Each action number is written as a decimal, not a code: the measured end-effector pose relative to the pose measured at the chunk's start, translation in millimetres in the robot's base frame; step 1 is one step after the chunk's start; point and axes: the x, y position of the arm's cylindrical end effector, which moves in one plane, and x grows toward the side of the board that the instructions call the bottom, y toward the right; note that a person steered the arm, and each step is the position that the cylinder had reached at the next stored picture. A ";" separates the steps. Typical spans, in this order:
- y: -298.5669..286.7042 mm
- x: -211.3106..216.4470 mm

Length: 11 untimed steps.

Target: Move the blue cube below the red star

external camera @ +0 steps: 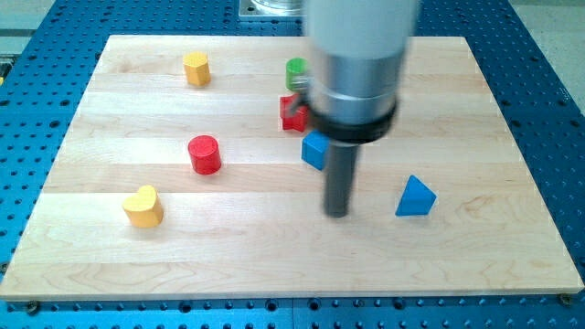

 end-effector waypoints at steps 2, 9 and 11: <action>10.0 -81.3; -64.3 -40.4; 68.7 -42.1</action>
